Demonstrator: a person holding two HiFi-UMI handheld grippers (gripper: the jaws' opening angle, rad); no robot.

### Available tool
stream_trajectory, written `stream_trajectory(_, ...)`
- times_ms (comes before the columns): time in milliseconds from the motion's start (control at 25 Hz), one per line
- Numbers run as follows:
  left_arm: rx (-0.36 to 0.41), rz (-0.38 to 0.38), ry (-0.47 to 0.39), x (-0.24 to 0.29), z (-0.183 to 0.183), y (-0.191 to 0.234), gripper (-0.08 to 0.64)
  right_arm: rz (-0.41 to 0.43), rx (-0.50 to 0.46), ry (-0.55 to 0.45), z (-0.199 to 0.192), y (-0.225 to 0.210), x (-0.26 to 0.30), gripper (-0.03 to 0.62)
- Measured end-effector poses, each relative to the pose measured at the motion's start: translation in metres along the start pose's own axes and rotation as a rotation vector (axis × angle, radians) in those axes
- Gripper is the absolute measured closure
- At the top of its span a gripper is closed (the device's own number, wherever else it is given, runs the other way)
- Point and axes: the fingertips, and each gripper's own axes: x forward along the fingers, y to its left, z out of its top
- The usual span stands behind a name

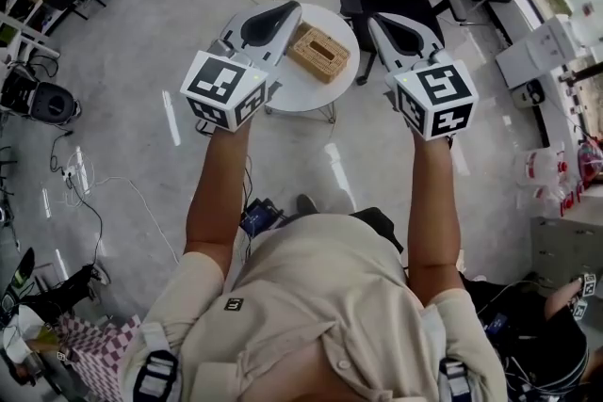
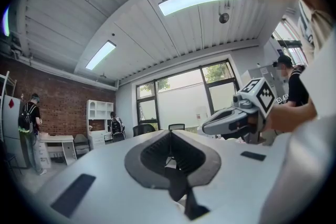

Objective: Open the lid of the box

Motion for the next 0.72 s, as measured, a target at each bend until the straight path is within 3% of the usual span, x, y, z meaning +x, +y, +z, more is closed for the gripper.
stream_trajectory(320, -0.023, 0.044, 0.009, 0.002, -0.020, 0.036, 0.549, 0.045, 0.005, 0.022, -0.011, -0.004, 0.043, 0.600)
stream_trajectory(720, -0.027, 0.171, 0.048, 0.010, -0.044, 0.095, 0.549, 0.182, -0.004, 0.019, -0.021, -0.015, 0.121, 0.600)
